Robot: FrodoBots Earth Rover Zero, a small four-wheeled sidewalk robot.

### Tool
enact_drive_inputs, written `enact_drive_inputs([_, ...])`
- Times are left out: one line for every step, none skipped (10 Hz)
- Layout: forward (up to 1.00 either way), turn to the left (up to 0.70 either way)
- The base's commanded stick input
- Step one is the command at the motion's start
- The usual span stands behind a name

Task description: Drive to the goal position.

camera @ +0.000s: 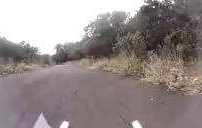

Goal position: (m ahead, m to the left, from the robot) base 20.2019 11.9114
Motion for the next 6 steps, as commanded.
enact_drive_inputs([1.0, 0.0])
enact_drive_inputs([1.0, 0.0])
enact_drive_inputs([1.0, 0.0])
enact_drive_inputs([1.0, 0.12])
enact_drive_inputs([1.0, 0.27])
enact_drive_inputs([1.0, 0.35])
